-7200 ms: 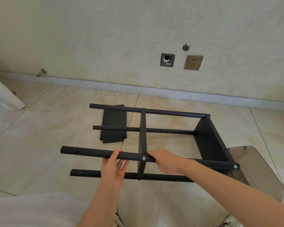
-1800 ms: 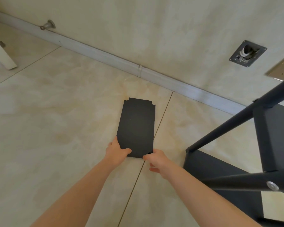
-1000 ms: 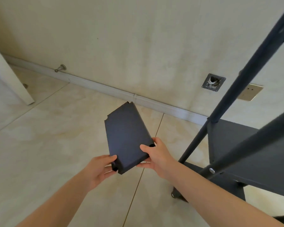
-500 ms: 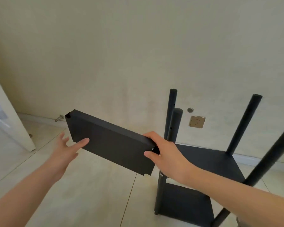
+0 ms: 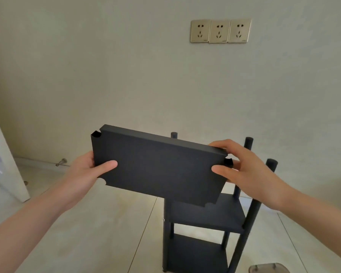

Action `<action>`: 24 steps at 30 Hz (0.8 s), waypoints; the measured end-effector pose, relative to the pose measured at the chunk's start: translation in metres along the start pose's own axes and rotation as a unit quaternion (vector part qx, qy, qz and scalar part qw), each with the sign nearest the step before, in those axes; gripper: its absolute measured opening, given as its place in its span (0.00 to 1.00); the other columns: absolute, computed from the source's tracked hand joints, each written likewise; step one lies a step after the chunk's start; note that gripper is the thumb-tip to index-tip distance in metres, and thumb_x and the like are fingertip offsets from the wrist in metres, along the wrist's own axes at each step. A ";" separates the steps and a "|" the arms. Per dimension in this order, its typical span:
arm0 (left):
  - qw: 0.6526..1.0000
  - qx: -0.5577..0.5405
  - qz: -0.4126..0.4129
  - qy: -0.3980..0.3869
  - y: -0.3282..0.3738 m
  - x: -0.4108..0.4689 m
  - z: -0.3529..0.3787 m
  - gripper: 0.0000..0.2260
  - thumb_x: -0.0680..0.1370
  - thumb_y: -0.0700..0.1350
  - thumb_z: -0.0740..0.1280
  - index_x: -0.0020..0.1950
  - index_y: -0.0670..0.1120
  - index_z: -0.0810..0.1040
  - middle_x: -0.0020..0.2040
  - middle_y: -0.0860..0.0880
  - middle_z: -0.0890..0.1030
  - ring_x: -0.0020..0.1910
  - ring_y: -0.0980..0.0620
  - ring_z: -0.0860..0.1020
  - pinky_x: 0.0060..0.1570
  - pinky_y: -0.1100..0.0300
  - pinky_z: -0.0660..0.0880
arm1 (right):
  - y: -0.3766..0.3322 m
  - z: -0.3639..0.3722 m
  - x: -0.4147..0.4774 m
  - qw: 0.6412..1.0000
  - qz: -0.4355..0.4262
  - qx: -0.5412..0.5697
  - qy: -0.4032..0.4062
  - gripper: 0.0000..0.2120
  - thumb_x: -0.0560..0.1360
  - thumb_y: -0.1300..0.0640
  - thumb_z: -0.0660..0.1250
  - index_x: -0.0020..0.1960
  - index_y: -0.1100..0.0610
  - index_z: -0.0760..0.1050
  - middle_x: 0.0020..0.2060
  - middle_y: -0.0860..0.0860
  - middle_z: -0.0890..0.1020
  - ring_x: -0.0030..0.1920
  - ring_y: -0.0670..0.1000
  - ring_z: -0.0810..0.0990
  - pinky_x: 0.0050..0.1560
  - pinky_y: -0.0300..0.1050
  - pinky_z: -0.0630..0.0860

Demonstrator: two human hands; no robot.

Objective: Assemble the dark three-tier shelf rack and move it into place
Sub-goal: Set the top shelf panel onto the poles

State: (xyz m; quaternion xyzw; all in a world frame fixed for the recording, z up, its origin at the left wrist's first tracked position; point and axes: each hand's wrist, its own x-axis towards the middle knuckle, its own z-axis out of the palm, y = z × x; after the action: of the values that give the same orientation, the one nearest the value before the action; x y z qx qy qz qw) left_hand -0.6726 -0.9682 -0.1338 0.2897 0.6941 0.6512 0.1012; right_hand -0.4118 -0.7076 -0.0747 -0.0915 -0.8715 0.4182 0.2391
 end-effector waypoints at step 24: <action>0.980 -0.152 -0.124 -0.025 0.098 0.066 0.146 0.08 0.81 0.34 0.66 0.59 0.37 0.79 0.55 0.43 0.83 0.52 0.48 0.82 0.47 0.56 0.79 | 0.071 -0.114 0.037 0.959 0.119 0.116 0.231 0.12 0.80 0.52 0.64 0.64 0.48 0.77 0.41 0.46 0.82 0.33 0.37 0.82 0.30 0.31 0.76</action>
State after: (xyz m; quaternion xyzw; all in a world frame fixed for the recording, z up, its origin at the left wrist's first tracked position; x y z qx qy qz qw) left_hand -0.6242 -0.8108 -0.0430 0.1987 0.6146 0.7243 0.2411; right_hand -0.3902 -0.5709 -0.0562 -0.2601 -0.7209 0.5096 0.3911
